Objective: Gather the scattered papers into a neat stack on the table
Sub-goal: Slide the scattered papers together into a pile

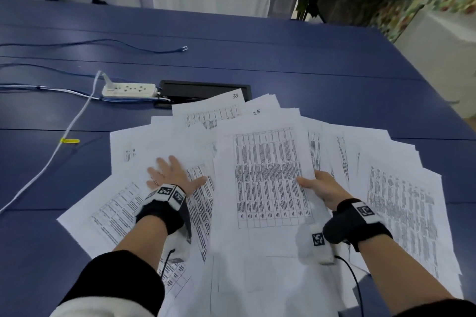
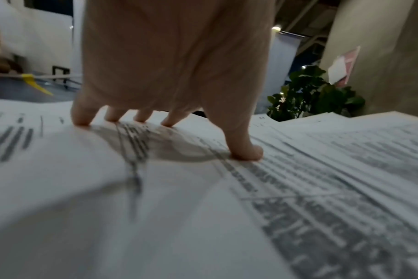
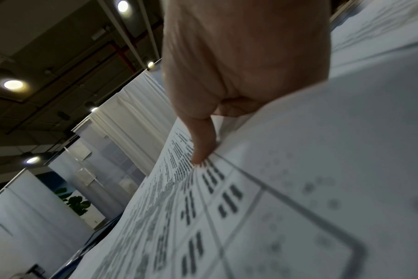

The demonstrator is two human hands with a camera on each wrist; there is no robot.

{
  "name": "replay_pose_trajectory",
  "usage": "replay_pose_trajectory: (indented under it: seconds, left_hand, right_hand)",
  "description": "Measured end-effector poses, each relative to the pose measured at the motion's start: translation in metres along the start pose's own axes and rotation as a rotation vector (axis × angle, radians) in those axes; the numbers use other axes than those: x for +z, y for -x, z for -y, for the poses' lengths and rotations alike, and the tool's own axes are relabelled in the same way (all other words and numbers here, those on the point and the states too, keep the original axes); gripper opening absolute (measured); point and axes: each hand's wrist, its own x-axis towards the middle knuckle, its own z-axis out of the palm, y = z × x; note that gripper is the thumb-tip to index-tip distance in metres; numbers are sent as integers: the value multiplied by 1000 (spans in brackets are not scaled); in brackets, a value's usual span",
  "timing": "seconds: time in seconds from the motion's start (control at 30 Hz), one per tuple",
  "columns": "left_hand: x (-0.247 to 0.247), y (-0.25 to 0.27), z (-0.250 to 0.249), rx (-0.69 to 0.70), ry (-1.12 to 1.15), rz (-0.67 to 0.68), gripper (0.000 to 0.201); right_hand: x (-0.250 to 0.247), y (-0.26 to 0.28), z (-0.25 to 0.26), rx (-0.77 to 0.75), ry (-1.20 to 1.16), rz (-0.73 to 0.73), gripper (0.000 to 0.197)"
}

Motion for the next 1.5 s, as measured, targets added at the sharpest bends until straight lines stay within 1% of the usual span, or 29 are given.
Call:
replay_pose_trajectory:
  seconds: [0.07,0.13,0.2,0.23,0.27,0.3,0.33,0.37,0.4,0.43,0.5,0.57,0.63,0.7,0.77,0.83,0.87,0.9,0.93,1.0,1.03,1.1,1.13,1.2,1.27,1.33,1.4,1.43,1.5]
  left_hand:
    - [4,1,-13,97,-22,6,91]
    - [4,-4,-21,186,34,26,72]
    - [-1,-14,-19,247,119,52,62]
    - [-6,-17,-14,246,168,40,62]
    - [-9,-20,-5,206,197,-6,63]
    - [-10,-23,5,125,190,-78,66]
    - [-10,-23,15,13,159,-143,69]
    - [-8,-19,24,-93,131,-167,71]
    - [-4,-15,30,-150,116,-169,72]
    - [1,-11,32,-153,107,-163,73]
    - [10,-7,28,-78,98,-145,69]
    - [13,-6,19,-9,90,-106,63]
    - [13,-8,8,57,94,-67,55]
    - [9,-9,-2,141,119,-43,49]
    - [3,-12,-8,226,148,-24,46]
    - [-6,-18,-2,306,175,-5,40]
    - [-11,-19,5,285,216,-17,36]
    - [-15,-20,16,219,245,-50,36]
    - [-17,-21,29,124,227,-103,43]
    - [-20,-17,55,-72,190,-181,62]
    - [-21,-14,64,-133,201,-204,75]
    - [-20,-15,76,-176,239,-224,101]
    - [-22,-17,80,-190,231,-229,109]
    - [-26,-21,82,-227,164,-231,118]
    - [-34,-24,82,-226,117,-192,117]
    - [-40,-31,84,-183,85,-114,106]
    - [-43,-35,83,-128,97,-27,91]
    - [-45,-35,80,-104,123,-36,82]
    - [-47,-33,74,-98,210,-155,60]
  right_hand:
    - [6,0,4,1,23,33,36]
    - [9,-1,7,-4,54,65,36]
    - [11,0,7,-11,96,79,36]
    - [11,-1,7,-17,104,64,35]
    - [11,-1,6,-27,101,40,35]
    - [10,-2,6,-37,92,14,34]
    - [9,-2,5,-43,81,-8,34]
    - [9,-3,3,-45,68,-27,34]
    - [8,-4,2,-47,54,-39,34]
    - [9,-5,1,-42,36,-44,36]
    - [14,-6,3,-25,21,-16,41]
    - [22,-7,8,-21,21,47,43]
    - [30,-8,14,-21,50,121,46]
    - [34,-9,21,-24,101,161,47]
    - [35,-13,25,-37,130,134,43]
    - [32,-15,26,-56,162,79,40]
    - [30,-16,25,-67,169,56,41]
    - [27,-16,24,-73,163,34,42]
    - [23,-16,22,-82,150,12,42]
    - [15,-16,18,-82,131,-17,40]
    - [11,-15,16,-74,130,-13,39]
    - [7,-14,13,-60,153,9,36]
    - [6,-14,11,-56,161,11,35]
    - [7,-17,7,-37,140,-5,36]
    - [8,-19,6,-29,116,-25,38]
    - [9,-20,5,-23,98,-38,37]
    - [10,-19,6,-32,87,-48,35]
    - [10,-20,6,-37,86,-51,34]
    - [7,-19,7,-40,86,-39,31]
